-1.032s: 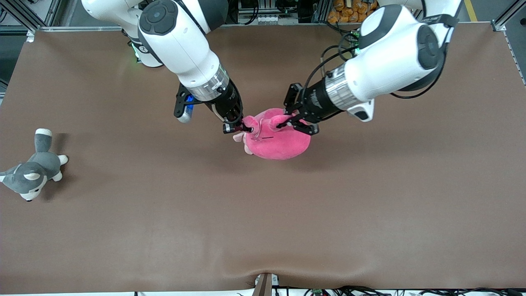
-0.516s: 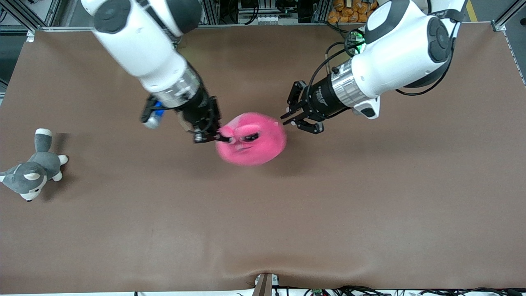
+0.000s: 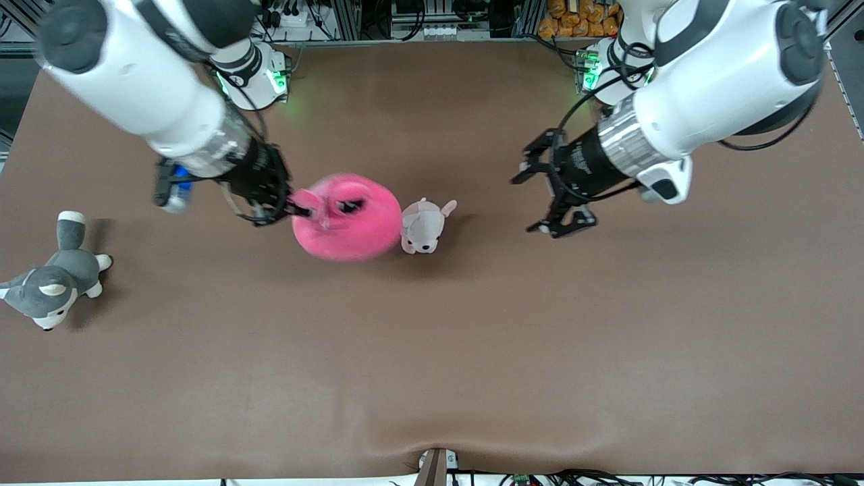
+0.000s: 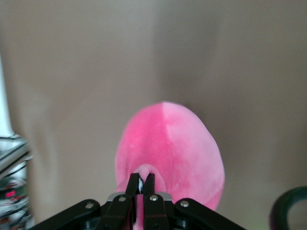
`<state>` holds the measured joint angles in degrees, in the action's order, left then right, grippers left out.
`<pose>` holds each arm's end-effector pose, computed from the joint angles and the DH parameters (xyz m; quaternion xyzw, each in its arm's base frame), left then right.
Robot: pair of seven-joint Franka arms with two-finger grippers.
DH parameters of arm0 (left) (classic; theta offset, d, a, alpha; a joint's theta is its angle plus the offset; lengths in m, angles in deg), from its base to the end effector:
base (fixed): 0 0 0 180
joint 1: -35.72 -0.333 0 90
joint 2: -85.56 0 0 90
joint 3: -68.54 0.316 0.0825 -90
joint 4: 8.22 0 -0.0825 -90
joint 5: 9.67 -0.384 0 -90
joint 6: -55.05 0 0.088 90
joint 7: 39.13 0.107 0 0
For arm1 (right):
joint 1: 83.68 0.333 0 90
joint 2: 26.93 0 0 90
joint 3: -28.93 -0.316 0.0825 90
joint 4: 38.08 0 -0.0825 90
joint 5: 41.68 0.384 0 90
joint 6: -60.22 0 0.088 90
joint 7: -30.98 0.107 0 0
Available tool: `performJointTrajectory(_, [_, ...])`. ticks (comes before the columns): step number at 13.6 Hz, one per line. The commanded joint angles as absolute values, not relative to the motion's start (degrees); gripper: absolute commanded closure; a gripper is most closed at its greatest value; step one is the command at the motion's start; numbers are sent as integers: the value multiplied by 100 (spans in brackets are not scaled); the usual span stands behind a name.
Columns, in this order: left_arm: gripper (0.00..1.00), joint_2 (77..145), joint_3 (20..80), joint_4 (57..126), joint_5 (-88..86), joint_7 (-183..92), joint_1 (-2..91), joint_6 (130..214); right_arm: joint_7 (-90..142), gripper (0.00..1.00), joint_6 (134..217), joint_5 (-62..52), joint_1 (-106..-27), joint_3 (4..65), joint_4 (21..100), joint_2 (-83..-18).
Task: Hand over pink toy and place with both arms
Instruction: 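Carry the pink plush with the right gripper beside the grey cat, lower it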
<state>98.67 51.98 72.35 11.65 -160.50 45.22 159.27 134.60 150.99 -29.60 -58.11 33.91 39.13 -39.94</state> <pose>0.5756 -0.2902 0.6035 0.6290 0.7413 -0.1790 0.1508 0.5746 0.2466 0.5996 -0.7455 0.6596 0.0820 0.0492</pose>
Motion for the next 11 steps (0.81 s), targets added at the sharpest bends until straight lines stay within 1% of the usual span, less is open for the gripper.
performJointTrajectory(1, [0, 9664, 5202, 7228, 792, -14554, 4145, 15237, 12541, 100, 14444, -2956, -6573, 3297, 4041, -3810])
performJointTrajectory(3, [0, 9620, 5193, 7228, 625, -13691, 3794, 15007, 12022, 100, 14432, -2947, -7135, 3288, 4259, -3880])
performJointTrajectory(5, [0, 9602, 5202, 7228, 275, -12803, 3625, 14735, 11075, 100, 14791, -2790, -7794, 3288, 4724, -4081])
performJointTrajectory(7, [0, 9594, 5202, 7228, -278, -11785, 3555, 14383, 10257, 100, 15108, -2281, -8374, 3288, 5120, -4327])
performJointTrajectory(9, [0, 9594, 5184, 7220, -736, -10626, 3328, 14233, 9753, 100, 15407, -2061, -8841, 3288, 5385, -4686])
performJointTrajectory(11, [0, 9594, 5184, 7219, -983, -9028, 3037, 13926, 9551, 100, 15374, -1814, -9054, 3288, 5447, -4908])
